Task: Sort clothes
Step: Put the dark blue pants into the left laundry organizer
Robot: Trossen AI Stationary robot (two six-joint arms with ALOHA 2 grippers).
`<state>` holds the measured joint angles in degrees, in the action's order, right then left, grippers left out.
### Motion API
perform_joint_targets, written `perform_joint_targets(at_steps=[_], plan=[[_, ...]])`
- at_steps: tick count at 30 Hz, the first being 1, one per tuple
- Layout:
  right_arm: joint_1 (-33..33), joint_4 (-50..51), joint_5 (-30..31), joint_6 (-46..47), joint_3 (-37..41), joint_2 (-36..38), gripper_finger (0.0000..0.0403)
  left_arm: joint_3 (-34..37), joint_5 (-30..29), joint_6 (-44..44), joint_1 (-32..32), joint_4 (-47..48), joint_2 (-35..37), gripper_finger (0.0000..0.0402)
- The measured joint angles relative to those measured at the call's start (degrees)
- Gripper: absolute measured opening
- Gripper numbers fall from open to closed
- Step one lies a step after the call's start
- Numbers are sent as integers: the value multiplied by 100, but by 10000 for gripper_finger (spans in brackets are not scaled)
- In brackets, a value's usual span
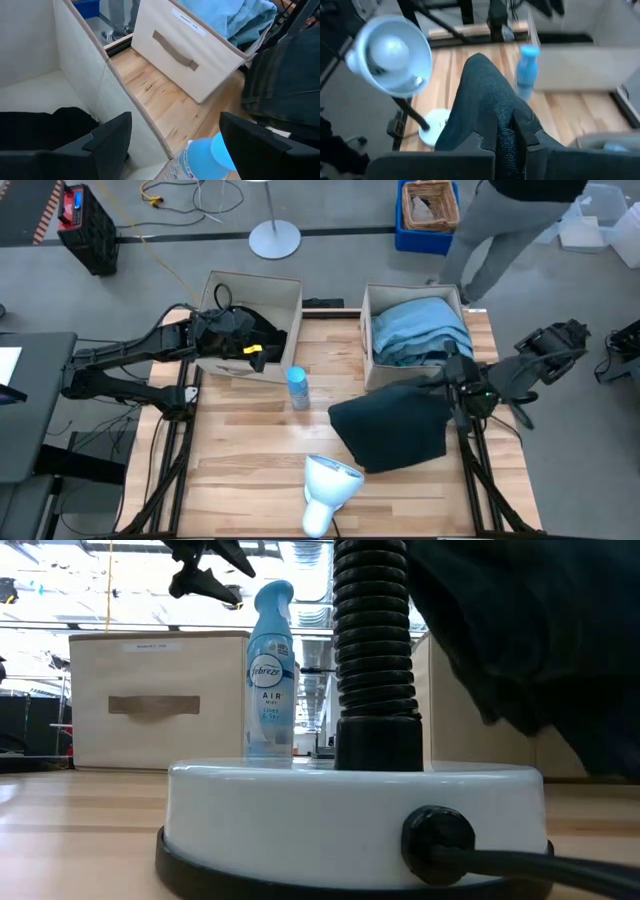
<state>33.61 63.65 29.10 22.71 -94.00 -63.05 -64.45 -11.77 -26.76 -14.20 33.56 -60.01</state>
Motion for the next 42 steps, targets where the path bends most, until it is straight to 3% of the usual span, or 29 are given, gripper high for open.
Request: perform_joint_targets(at_steps=[24, 42], plan=[[-1011, -2247, 117, -1925, -251, -63, 30, 0, 0, -181, 2, -9, 0, 292], [-1597, -3583, 73, -2754, -249, -568, 30, 0, 107, -181, 127, -309, 44, 292]])
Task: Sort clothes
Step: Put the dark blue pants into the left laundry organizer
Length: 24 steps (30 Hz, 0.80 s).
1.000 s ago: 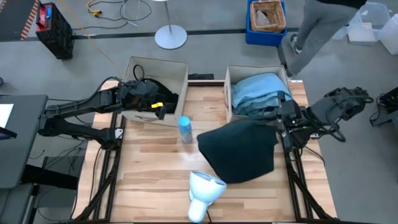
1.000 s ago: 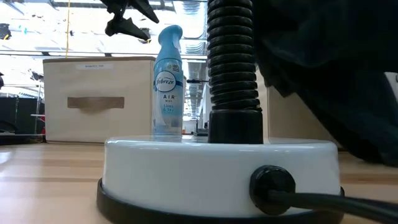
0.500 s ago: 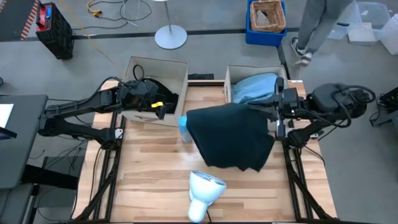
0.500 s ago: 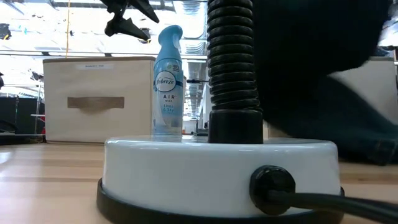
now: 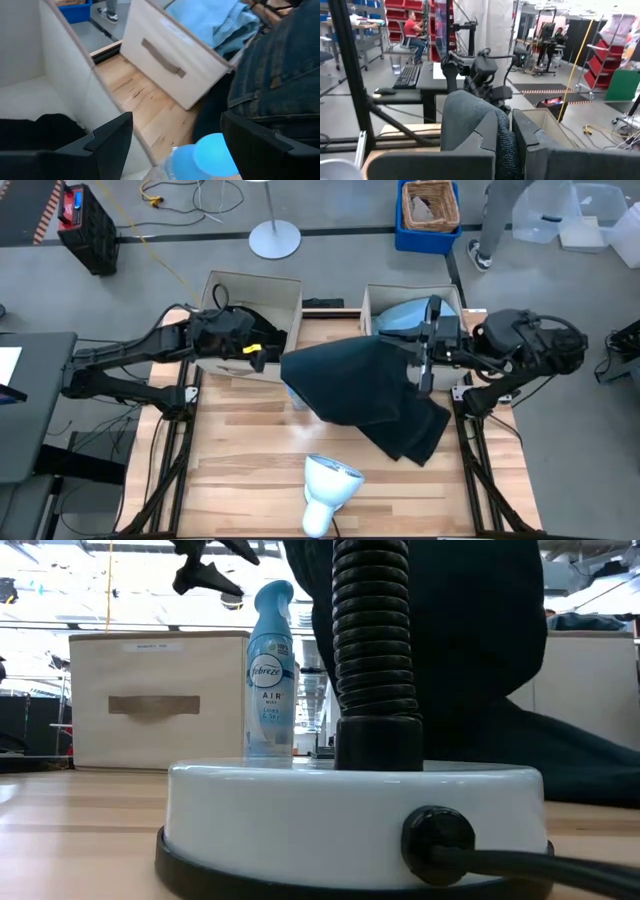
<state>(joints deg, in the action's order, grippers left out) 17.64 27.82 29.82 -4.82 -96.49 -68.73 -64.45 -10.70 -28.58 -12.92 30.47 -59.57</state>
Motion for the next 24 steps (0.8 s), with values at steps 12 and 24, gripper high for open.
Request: perform_joint_targets(at_steps=[12, 24], plan=[[-159, -557, 4, -131, 2, -40, 29, 0, -7, 70, 274, -442, 565, 292], [-552, -1341, 4, -188, 2, -372, 29, 0, -9, 416, 639, -1096, 957, 292]])
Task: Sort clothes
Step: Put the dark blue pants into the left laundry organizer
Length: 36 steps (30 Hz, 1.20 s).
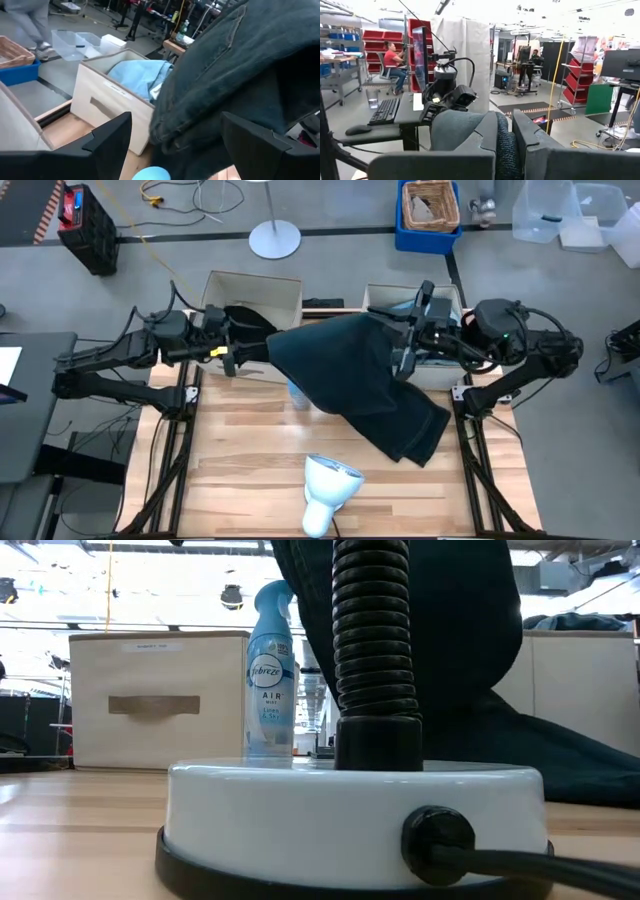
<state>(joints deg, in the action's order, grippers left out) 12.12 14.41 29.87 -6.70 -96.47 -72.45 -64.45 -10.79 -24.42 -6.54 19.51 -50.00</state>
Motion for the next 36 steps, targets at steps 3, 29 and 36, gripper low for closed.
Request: perform_joint_targets(at_steps=[3, 29, 36], plan=[[-40, -11, -22, 23, 0, -58, 29, 0, -2, 4, 37, 35, 41, 292], [-799, -2065, -158, 199, 0, -126, 29, 2, 24, 159, 91, 45, 282, 292], [-1236, -2704, -277, 427, -112, -470, 29, 2, 153, 222, 91, 14, 282, 292]])
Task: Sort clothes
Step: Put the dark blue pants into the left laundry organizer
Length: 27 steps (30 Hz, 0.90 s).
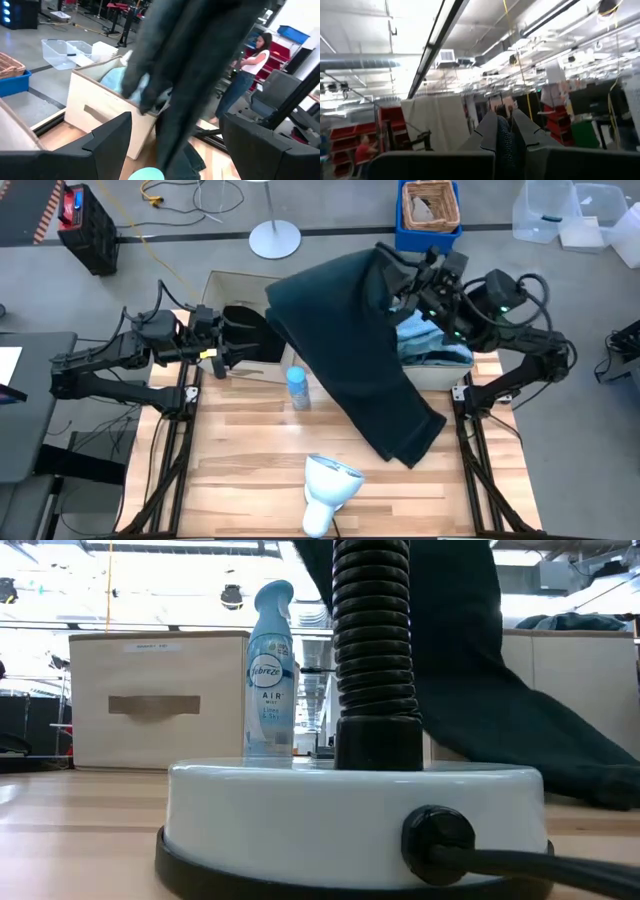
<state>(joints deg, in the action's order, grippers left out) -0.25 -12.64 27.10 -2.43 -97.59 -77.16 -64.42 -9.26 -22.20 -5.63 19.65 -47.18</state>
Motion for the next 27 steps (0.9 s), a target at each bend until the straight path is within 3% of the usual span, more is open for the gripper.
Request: perform_joint_targets(at_steps=[14, 27], plan=[[-871, 433, -790, 974, -1638, -1565, 29, 0, 302, 281, 7, -623, 290, 292], [-1217, 820, -1270, 1445, -2809, -3085, 29, 0, 297, 446, 7, -1007, 562, 292]])
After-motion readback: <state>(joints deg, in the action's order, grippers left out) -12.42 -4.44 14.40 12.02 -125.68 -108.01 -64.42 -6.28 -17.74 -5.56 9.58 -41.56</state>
